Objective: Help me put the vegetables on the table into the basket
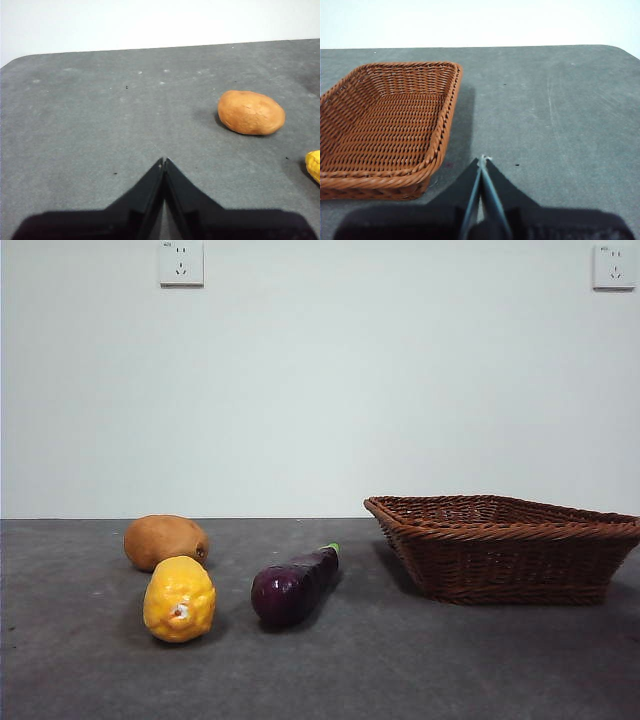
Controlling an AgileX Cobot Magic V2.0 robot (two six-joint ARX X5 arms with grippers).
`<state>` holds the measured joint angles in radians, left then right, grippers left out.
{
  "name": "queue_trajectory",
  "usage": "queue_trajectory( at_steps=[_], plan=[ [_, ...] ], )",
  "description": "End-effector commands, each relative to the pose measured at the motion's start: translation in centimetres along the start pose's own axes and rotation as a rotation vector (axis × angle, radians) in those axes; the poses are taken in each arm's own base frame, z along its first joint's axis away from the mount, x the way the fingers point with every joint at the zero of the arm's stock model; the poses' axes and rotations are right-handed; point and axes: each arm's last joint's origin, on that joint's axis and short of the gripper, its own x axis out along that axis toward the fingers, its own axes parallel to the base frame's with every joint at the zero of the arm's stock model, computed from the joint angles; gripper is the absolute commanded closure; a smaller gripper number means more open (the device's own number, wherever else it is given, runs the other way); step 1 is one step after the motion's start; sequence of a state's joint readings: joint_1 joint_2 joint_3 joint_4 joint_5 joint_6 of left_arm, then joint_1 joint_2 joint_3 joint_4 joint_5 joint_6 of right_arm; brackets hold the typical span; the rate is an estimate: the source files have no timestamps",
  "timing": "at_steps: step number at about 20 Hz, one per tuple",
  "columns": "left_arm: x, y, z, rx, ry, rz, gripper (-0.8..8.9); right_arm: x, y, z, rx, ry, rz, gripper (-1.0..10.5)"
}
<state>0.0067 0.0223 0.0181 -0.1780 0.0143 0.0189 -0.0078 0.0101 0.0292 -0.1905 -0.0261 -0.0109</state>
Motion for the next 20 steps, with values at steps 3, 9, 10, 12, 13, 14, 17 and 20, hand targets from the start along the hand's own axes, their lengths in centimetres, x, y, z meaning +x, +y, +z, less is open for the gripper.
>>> queue_trajectory(
  at_steps=[3,9,10,12,13,14,17,20],
  plan=[
    [0.09,-0.01,-0.16,0.007,-0.006,-0.011,8.16,0.11,0.0,-0.34,0.011,0.006,-0.001,9.5],
    [0.09,-0.03,-0.17,0.006,-0.006,-0.016,8.16,0.11,0.08,-0.34,0.012,0.006,0.026,9.5],
    [0.09,-0.03,-0.17,0.006,-0.006,-0.017,8.16,0.11,0.09,-0.34,0.012,0.006,0.031,9.5],
    [0.09,-0.03,-0.17,0.006,-0.005,-0.017,8.16,0.11,0.12,-0.33,0.016,0.006,0.04,9.5],
    [0.09,-0.03,-0.18,0.007,-0.005,-0.016,8.16,0.11,0.12,-0.33,0.028,0.006,0.039,9.5],
    [0.09,-0.03,-0.18,0.007,-0.004,-0.016,8.16,0.11,0.11,-0.34,0.045,0.007,0.038,9.5],
    [0.13,-0.02,-0.27,0.007,0.007,-0.014,8.16,0.11,0.11,-0.33,0.105,0.008,0.038,9.5],
    [0.23,-0.03,-0.39,0.006,0.024,-0.017,8.17,0.11,0.11,-0.32,0.178,0.008,0.038,9.5]
  ],
)
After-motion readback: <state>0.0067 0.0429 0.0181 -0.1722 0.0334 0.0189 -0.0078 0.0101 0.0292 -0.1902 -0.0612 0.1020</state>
